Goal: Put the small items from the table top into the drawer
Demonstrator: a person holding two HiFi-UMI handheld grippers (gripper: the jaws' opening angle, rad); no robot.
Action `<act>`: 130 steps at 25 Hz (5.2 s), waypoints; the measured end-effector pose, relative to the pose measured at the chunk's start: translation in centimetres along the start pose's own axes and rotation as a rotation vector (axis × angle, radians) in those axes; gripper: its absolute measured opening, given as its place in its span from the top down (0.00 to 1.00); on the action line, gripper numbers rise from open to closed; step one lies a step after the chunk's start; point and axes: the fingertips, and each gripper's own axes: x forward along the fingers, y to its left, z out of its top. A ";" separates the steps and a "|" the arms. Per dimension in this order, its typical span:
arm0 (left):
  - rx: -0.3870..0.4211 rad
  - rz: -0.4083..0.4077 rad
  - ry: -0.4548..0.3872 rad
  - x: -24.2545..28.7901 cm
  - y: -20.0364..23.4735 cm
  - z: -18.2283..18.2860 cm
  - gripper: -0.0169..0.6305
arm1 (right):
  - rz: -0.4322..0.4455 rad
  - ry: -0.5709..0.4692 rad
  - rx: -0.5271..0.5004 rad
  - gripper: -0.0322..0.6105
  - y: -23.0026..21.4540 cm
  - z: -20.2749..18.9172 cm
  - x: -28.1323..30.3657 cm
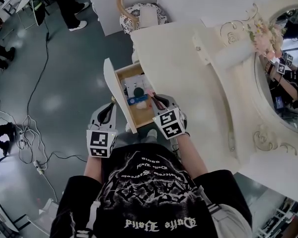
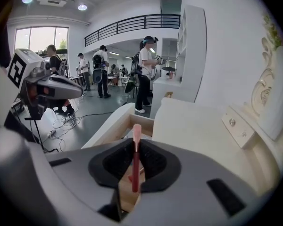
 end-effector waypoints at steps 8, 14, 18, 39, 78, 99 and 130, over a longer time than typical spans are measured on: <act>-0.006 0.015 0.007 -0.5 1.2 -0.3 0.95 | 0.060 0.010 -0.016 0.87 2.7 0.3 1.3; -0.015 0.037 0.014 -1.2 2.1 -0.9 0.95 | 0.107 0.050 -0.029 0.87 4.7 -0.9 2.6; -0.024 0.059 0.021 -1.7 3.0 -1.3 0.95 | 0.125 0.069 -0.011 0.87 5.4 -1.7 3.5; -0.011 0.088 0.058 -1.7 4.1 -1.7 0.95 | 0.128 0.134 -0.011 0.87 5.2 -2.7 8.5; -0.026 0.084 0.140 -1.3 9.7 -4.2 0.95 | -0.079 0.221 0.169 0.87 -0.1 -2.1 17.9; -0.030 0.077 0.147 -1.1 10.2 -4.6 0.95 | -0.025 0.241 0.285 0.68 0.5 -3.3 18.8; -0.057 -0.023 0.014 1.4 7.5 -0.6 0.95 | -0.076 0.023 0.288 0.57 0.8 3.7 7.6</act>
